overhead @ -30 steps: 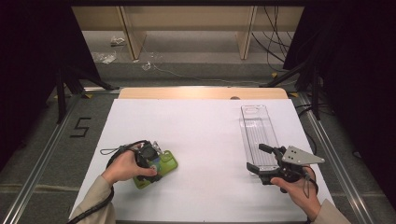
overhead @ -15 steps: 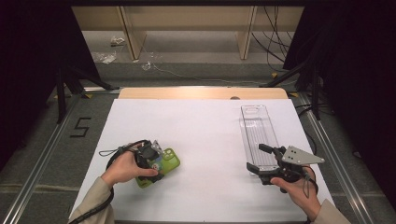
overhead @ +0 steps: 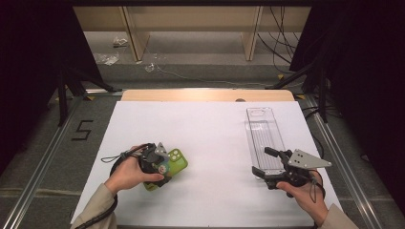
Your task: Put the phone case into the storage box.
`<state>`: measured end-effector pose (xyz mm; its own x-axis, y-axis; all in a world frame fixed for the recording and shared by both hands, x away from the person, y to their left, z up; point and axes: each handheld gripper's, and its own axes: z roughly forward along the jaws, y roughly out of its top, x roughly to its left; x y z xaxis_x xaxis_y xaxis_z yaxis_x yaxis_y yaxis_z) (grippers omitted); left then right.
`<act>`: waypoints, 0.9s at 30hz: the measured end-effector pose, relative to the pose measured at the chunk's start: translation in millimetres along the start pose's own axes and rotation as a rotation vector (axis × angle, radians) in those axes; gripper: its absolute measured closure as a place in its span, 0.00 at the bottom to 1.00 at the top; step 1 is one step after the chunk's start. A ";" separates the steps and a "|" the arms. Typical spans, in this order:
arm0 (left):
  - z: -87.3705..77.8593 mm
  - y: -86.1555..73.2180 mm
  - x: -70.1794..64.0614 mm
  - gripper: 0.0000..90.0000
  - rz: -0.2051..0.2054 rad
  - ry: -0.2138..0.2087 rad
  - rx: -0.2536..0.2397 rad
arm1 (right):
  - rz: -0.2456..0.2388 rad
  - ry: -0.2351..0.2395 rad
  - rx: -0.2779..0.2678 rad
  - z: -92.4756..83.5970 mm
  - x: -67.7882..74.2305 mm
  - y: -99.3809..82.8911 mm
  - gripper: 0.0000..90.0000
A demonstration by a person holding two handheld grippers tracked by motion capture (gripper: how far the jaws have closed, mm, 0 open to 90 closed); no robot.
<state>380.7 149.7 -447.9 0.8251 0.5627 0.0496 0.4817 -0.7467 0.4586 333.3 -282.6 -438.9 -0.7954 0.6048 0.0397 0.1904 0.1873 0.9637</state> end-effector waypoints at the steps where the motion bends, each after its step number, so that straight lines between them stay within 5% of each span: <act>1: -0.4 0.2 -0.4 0.18 -0.005 0.005 -0.010 | 0.000 -0.001 0.000 0.0 -0.1 0.0 0.18; 27: -5.0 -3.5 -18.5 0.18 -0.069 0.073 -0.210 | 0.002 0.000 -0.001 1.0 1.0 0.5 0.18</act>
<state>362.3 143.6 -446.0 0.7648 0.6402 0.0722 0.4582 -0.6193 0.6376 333.2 -281.2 -438.7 -0.7951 0.6050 0.0414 0.1912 0.1853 0.9639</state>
